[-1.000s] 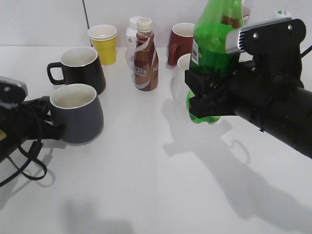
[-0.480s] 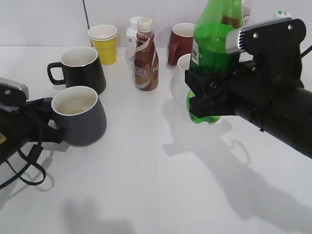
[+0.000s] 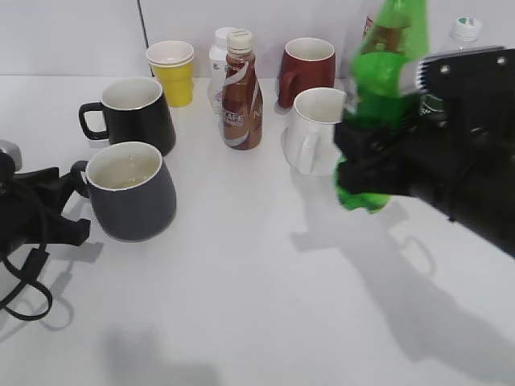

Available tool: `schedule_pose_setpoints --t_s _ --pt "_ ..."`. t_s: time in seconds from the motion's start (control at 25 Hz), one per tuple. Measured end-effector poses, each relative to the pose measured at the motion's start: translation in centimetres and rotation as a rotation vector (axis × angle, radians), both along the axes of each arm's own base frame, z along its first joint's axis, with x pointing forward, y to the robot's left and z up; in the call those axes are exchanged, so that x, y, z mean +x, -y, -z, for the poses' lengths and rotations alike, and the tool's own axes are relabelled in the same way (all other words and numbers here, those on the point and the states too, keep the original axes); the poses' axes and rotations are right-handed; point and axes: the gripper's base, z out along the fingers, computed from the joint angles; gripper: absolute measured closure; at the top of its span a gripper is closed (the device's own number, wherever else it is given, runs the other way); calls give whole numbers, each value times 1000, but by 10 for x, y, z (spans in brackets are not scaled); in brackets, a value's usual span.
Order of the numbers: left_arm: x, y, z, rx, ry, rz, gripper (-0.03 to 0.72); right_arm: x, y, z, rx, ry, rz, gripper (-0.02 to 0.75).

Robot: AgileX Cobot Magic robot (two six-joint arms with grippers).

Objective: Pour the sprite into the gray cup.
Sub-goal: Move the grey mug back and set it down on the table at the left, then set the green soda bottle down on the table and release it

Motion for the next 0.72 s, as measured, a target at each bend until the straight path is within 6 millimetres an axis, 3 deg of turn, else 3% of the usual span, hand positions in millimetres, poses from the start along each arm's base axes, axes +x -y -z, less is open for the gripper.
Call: schedule_pose_setpoints --t_s 0.32,0.56,0.72 --pt "-6 -2 -20 -35 39 5 501 5 20 5 -7 51 82 307" --pt "-11 -2 -35 -53 62 29 498 0 23 42 21 -1 79 307" --pt "-14 0 -42 -50 86 65 496 0 16 54 39 -38 24 307"
